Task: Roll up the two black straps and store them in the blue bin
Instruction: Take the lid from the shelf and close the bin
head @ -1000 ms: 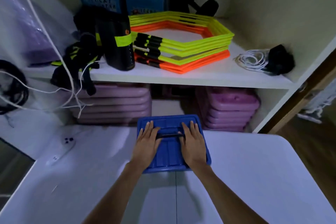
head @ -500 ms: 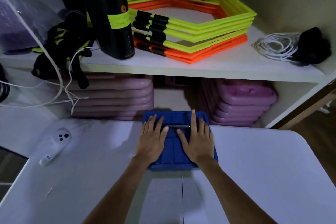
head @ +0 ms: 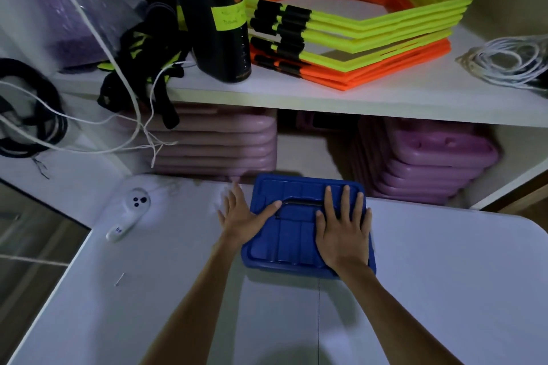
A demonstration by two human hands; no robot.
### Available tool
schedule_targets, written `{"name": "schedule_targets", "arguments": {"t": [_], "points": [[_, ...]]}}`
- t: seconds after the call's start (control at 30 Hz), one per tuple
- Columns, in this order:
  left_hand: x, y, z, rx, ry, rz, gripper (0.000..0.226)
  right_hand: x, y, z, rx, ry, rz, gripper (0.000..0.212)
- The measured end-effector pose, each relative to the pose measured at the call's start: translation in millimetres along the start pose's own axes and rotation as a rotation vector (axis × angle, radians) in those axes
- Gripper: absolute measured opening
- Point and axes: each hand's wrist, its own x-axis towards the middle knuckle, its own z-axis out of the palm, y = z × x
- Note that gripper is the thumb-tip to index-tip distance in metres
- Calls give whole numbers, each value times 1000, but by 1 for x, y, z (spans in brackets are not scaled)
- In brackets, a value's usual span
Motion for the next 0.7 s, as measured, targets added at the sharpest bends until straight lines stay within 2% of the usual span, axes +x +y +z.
{"name": "schedule_targets", "arguments": {"t": [0.07, 0.1, 0.2, 0.23, 0.3, 0.43, 0.5, 0.57, 0.67, 0.7], "points": [[-3, -1, -6, -338, -176, -84, 129, 0, 1, 0, -12, -6, 1, 66], [-6, -1, -8, -439, -241, -89, 119, 0, 1, 1, -10, -5, 3, 66], [-12, 1, -9, -538, -322, -59, 61, -1, 0, 1, -5, 3, 2, 65], [-13, 2, -9, -567, -329, -54, 52, -1, 0, 0, -5, 4, 1, 65], [-15, 3, -10, -603, -318, -37, 49, -1, 0, 0, -6, 7, 1, 64], [-17, 5, -8, -610, -166, -33, 47, -1, -2, 0, -10, 17, 11, 63], [-17, 10, -6, -538, -37, 20, 45, -1, -2, 0, -9, 21, 9, 63], [-19, 15, -1, -314, 92, 101, 48, -1, -1, 1, -9, 31, 11, 63], [-26, 16, 13, 18, 176, 175, 72, -2, 0, 2, -14, 28, 16, 62], [-28, 17, 16, 104, 185, 201, 74, -2, -1, 2, -18, 25, 17, 62]]}}
